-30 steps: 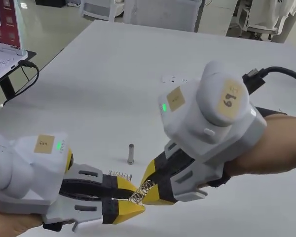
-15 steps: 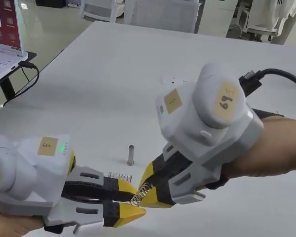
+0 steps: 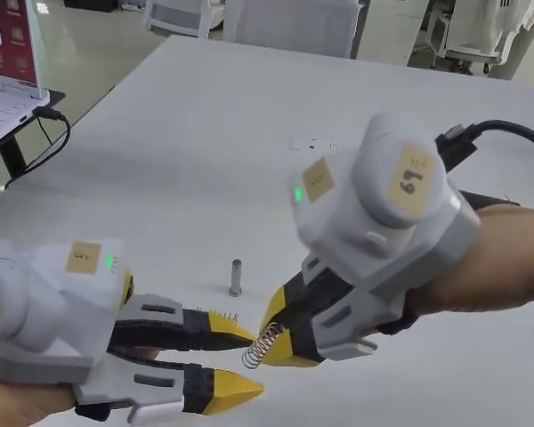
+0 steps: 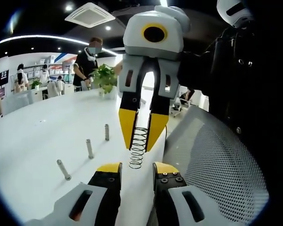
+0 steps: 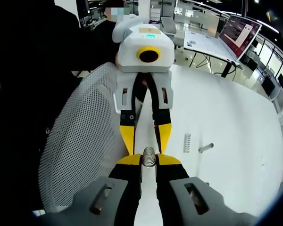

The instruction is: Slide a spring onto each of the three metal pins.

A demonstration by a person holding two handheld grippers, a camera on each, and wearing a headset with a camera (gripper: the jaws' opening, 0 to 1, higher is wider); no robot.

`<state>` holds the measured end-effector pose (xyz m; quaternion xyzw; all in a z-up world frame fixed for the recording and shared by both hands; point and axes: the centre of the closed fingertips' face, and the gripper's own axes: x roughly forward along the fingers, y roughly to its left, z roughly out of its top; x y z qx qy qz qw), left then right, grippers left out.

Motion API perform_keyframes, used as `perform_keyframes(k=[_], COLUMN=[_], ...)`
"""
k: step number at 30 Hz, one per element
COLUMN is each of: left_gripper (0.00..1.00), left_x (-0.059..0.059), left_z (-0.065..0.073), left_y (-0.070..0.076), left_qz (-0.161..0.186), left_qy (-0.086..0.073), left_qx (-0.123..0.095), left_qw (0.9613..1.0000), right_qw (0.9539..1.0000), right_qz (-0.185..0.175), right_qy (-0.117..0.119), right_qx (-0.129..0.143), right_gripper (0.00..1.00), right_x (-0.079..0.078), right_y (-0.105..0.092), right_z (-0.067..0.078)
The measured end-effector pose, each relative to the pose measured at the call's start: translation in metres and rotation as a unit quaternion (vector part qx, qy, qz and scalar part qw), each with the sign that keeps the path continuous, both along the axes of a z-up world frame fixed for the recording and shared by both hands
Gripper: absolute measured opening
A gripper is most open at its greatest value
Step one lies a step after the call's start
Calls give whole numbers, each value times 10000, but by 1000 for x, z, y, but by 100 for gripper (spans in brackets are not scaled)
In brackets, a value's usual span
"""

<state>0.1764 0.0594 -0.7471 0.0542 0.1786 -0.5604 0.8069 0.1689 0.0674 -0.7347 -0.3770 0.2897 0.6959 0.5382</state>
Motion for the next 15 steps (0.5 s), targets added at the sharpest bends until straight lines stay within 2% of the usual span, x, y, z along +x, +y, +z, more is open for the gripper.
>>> perform_keyframes(k=[6, 15], left_gripper=[32, 46], left_x=[4, 11], left_z=[-3, -7], left_y=[6, 14], left_qz=[199, 467], left_qy=[100, 146], left_qx=[10, 24], left_qw=[9998, 9988], right_qw=[10000, 9997], right_qz=[-55, -207], right_qy=[-25, -76], right_qx=[-35, -63], right_gripper=[8, 8], right_x=[5, 17], right_y=[-4, -11], right_z=[-1, 0])
